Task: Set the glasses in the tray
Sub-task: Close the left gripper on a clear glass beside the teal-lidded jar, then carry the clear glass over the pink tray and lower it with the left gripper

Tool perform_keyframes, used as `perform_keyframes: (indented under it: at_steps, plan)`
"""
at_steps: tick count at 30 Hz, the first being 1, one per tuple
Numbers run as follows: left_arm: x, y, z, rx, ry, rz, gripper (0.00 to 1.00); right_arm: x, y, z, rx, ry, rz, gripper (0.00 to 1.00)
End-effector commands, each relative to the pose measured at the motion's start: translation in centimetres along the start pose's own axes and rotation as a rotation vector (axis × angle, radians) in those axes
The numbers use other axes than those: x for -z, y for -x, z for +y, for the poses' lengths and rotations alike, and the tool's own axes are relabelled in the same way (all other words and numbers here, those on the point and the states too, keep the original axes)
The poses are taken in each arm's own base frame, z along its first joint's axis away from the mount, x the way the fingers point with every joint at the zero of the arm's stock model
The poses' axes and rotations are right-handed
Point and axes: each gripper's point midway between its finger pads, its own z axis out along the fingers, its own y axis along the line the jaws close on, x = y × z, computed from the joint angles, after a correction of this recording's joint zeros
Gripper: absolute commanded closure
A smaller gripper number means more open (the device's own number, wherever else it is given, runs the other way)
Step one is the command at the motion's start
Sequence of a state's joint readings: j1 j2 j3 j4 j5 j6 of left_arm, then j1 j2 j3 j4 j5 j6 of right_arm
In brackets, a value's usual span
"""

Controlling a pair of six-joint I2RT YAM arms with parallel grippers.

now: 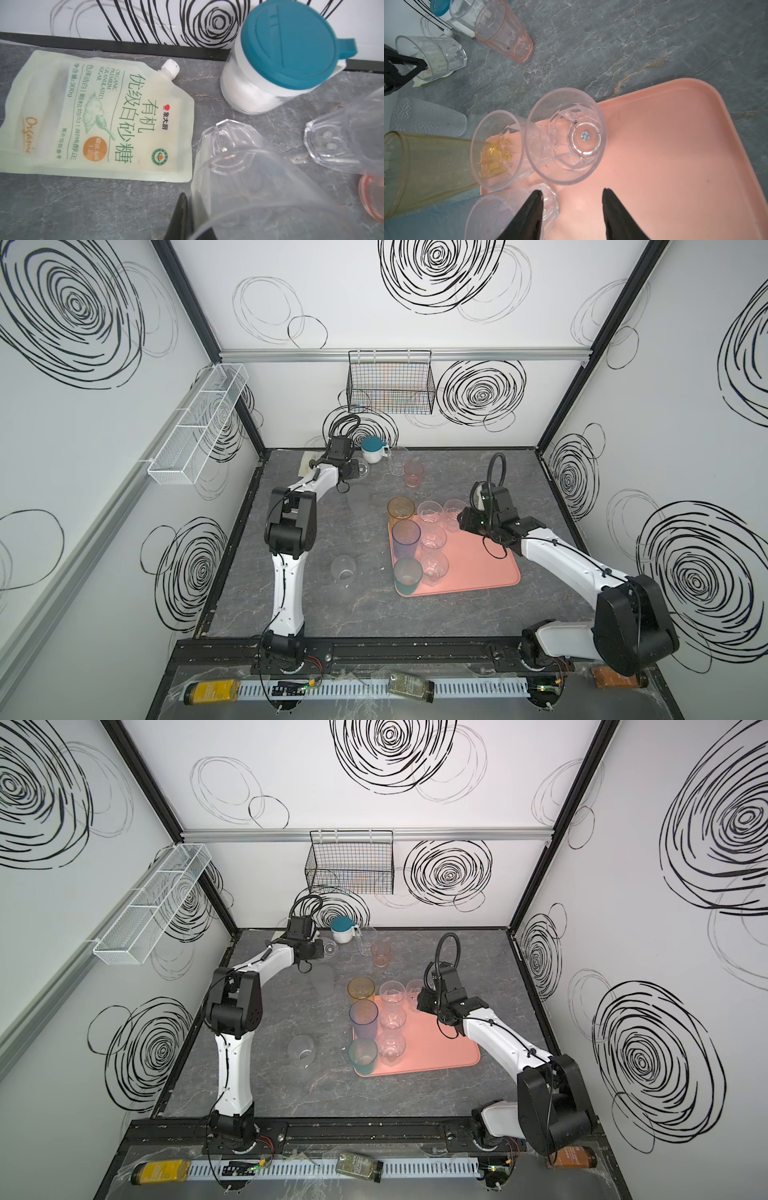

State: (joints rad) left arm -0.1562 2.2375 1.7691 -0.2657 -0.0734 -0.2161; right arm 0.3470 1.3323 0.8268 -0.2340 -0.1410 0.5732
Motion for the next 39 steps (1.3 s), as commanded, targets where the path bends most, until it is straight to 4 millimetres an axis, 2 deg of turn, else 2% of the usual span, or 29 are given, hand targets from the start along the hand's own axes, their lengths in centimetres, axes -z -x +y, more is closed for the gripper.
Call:
perform_keyframes:
  at_steps: [1,7,10,12,15,18,21,23,27,29,32,35,39]
  plan:
    - [5.0,4.8,-1.0,0.011,-0.049,-0.138,1.0,0.5,0.1,-0.1,-0.003,-0.012,-0.021,0.5]
    - [10.5,6.1,-1.3,0.048,-0.076,-0.204,1.0,1.2,0.6,0.1,-0.006,-0.006,-0.038,0.5]
    - [14.3,6.1,-1.9,0.045,-0.073,-0.239,1.0,1.9,1.2,0.4,-0.009,-0.001,-0.057,0.5]
    - [16.9,5.9,-3.0,0.026,-0.078,-0.258,1.0,2.3,1.7,0.2,-0.014,0.0,-0.07,0.5]
    - [20.9,5.0,-7.0,-0.037,-0.137,-0.276,1.0,2.8,2.2,-0.4,-0.039,0.004,-0.088,0.49]
    - [24.6,3.0,-12.9,-0.126,-0.233,-0.268,1.0,3.3,2.6,-1.3,-0.065,0.007,-0.108,0.49]
    - [27.9,-0.3,-19.5,-0.237,-0.359,-0.232,1.0,4.1,3.1,-2.6,-0.087,-0.009,-0.135,0.49]
    - [29.3,-3.6,-23.7,-0.315,-0.443,-0.172,1.0,4.8,3.6,-3.6,-0.11,-0.014,-0.16,0.49]
    - [29.8,-9.5,-28.9,-0.432,-0.526,-0.051,1.0,6.1,4.0,-5.2,-0.125,-0.057,-0.207,0.49]
    - [29.2,-12.5,-30.9,-0.486,-0.551,0.017,1.0,6.4,3.8,-5.7,-0.13,-0.075,-0.206,0.49]
    - [27.9,-15.7,-32.8,-0.559,-0.541,0.089,1.0,6.6,2.8,-5.9,-0.14,-0.073,-0.191,0.49]
    - [26.1,-18.0,-33.8,-0.617,-0.519,0.147,1.0,6.7,1.7,-6.1,-0.155,-0.06,-0.178,0.49]
    - [24.2,-19.4,-34.5,-0.661,-0.494,0.177,1.0,6.9,0.1,-6.4,-0.169,-0.051,-0.163,0.49]
